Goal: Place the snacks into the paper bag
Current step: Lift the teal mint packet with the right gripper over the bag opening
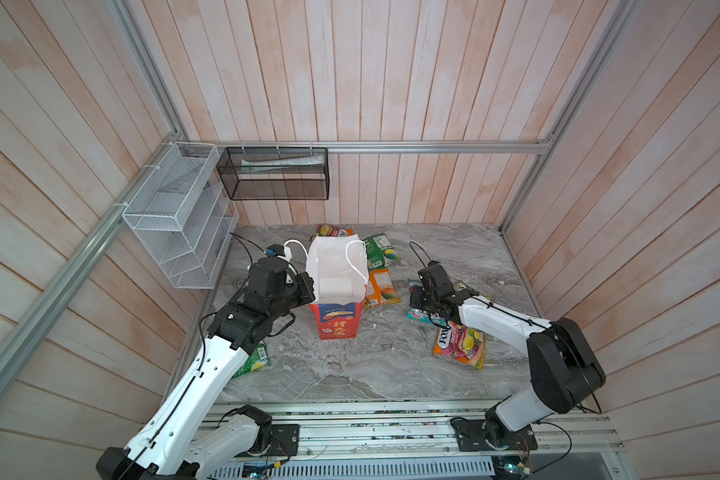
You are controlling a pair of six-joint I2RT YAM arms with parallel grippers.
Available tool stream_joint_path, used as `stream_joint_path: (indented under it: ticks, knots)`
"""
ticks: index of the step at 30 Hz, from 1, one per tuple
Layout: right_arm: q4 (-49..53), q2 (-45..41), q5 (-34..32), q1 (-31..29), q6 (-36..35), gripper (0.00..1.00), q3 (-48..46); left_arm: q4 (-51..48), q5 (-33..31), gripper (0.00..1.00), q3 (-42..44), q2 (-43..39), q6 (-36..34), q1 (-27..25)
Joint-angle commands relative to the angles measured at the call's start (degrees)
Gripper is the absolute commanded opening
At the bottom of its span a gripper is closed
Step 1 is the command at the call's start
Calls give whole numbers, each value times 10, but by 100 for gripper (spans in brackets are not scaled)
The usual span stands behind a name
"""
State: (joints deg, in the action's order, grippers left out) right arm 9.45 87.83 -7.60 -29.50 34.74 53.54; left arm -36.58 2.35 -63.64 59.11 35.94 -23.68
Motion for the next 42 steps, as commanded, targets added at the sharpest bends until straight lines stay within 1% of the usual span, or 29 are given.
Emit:
stream_joint_path:
  ticks: [1, 3, 7, 10, 12, 16, 20, 22, 25, 30, 34, 38, 42]
  knots:
    - [-58, -38, 44, -1, -20, 0, -6, -1, -2, 0, -1, -10, -8, -2]
    - [-61, -52, 48, -1, -20, 0, -10, -5, 2, 0, -2, -14, -8, -1]
    - [-62, -85, 76, -5, -20, 0, -7, -7, -21, 0, 8, -26, -3, 0]
    - [-63, -126, 78, -20, -20, 0, -6, 2, -2, 0, 27, -31, -1, 14]
    - [-64, -155, 75, -34, -17, 0, -3, 8, 6, 0, 42, -30, -1, 22]
    - [-57, -198, 66, -69, -1, 0, 21, 29, 58, 0, 74, -29, 1, 52]
    - [-51, -212, 36, -117, 8, 0, 70, 36, 65, 0, 89, -31, -2, 65]
    - [-62, -212, 37, -141, 17, 0, 89, 38, 70, 0, 90, -33, -2, 65]
    - [-83, -202, 44, -176, 26, 0, 123, 42, 71, 0, 92, -39, -1, 65]
    - [-109, -159, 42, -246, 16, 0, 215, 44, 71, 0, 93, -48, -1, 65]
    - [-133, -114, 44, -289, 6, 0, 281, 45, 71, 0, 93, -49, -3, 65]
    - [-134, -55, 30, -335, -12, 0, 352, 47, 68, 0, 96, -48, -3, 66]
    - [-150, 1, 32, -358, -10, 0, 388, 47, 67, 0, 96, -53, -3, 65]
